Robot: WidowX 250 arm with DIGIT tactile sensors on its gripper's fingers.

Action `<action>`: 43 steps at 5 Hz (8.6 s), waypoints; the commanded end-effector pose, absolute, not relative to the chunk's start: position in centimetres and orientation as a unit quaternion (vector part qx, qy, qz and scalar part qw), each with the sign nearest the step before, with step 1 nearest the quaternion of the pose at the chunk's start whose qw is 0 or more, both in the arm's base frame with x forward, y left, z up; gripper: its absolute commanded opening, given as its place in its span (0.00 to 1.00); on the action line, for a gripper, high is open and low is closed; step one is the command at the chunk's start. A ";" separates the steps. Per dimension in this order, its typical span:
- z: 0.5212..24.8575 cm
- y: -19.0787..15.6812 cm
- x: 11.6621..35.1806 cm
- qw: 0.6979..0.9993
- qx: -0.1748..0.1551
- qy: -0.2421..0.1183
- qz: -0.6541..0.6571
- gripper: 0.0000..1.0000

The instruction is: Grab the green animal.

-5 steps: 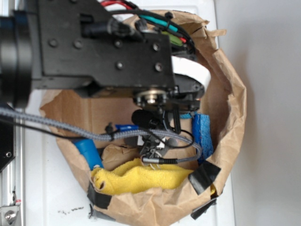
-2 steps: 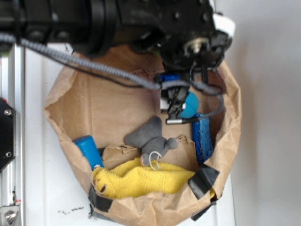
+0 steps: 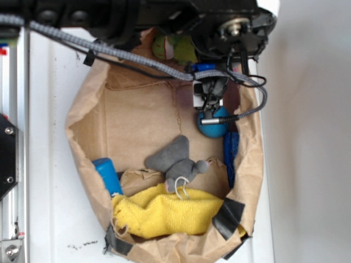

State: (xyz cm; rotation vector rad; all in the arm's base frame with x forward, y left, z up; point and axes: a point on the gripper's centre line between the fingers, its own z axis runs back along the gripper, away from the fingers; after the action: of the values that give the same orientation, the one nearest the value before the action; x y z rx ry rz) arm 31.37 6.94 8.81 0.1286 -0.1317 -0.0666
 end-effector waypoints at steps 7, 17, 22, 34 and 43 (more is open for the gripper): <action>7.8 10.1 31.9 0.987 0.146 -0.061 -0.008 1.00; 8.6 11.2 31.7 0.991 0.112 -0.068 -0.025 1.00; 9.1 10.0 28.8 0.991 0.055 -0.086 -0.081 1.00; 8.8 14.4 31.3 0.988 0.112 -0.098 -0.052 1.00; 4.4 16.5 31.8 0.993 0.107 -0.042 -0.016 0.00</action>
State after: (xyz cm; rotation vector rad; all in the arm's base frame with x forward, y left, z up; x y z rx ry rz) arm 31.75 15.02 2.99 0.1875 -0.0336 -0.0398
